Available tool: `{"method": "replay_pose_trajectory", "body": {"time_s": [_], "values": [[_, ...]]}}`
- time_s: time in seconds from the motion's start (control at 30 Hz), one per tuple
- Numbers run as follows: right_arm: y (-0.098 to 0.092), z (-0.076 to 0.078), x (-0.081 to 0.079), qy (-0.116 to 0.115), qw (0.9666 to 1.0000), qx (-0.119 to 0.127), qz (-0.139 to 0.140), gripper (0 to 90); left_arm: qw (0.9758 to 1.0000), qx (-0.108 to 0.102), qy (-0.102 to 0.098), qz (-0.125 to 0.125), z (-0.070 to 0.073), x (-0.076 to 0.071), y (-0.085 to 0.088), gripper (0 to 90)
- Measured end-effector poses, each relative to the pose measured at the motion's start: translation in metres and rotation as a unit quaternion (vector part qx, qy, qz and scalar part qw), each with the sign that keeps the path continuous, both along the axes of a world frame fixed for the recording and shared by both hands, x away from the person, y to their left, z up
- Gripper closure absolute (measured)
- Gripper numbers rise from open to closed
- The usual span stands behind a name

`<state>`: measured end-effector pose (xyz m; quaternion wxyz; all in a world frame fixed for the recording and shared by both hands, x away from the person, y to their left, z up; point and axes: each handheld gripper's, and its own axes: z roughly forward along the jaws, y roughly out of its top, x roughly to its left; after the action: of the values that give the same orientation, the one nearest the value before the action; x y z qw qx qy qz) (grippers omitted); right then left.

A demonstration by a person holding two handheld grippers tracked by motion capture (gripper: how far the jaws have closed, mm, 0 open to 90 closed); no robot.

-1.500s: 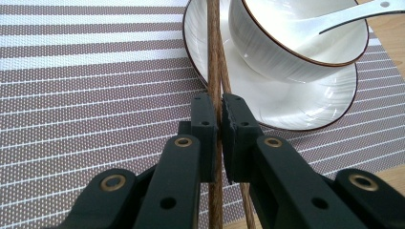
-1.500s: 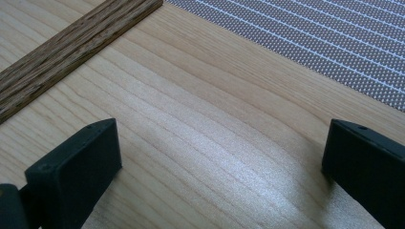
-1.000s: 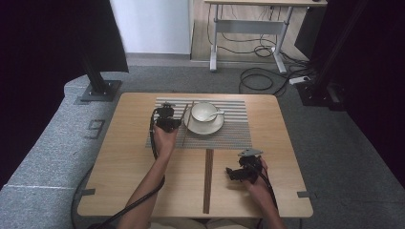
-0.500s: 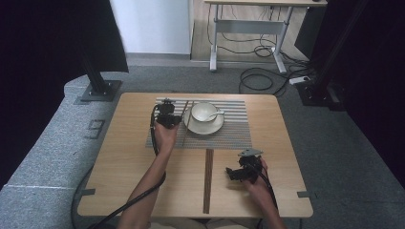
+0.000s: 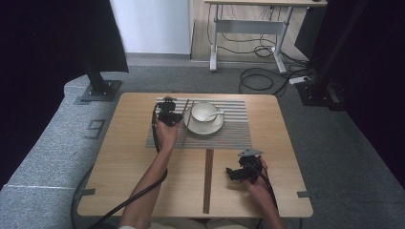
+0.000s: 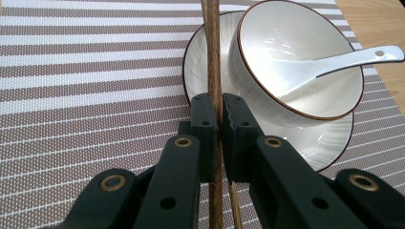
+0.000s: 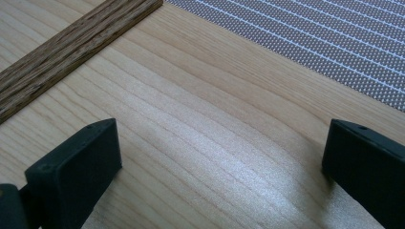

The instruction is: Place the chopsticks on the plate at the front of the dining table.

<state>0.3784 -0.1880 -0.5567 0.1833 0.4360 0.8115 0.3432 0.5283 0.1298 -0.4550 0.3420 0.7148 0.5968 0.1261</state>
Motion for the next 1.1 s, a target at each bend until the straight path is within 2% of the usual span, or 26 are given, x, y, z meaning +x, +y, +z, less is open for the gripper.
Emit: {"method": "replay_pose_trajectory", "body": {"time_s": [0.47, 0.73, 1.1], "values": [[0.0, 0.0, 0.0, 0.0, 1.0, 0.0, 0.0, 0.0, 1.0, -0.003, 0.002, 0.002, 0.0, 0.009, 0.0, 83.9], [0.0, 0.0, 0.0, 0.0, 1.0, 0.0, 0.0, 0.0, 0.9998, -0.001, 0.017, 0.005, -0.006, 0.02, 0.002, 83.8], [0.0, 0.0, 0.0, 0.0, 1.0, 0.0, 0.0, 0.0, 0.9997, -0.001, 0.025, 0.006, -0.012, 0.031, -0.004, 83.8]]}}
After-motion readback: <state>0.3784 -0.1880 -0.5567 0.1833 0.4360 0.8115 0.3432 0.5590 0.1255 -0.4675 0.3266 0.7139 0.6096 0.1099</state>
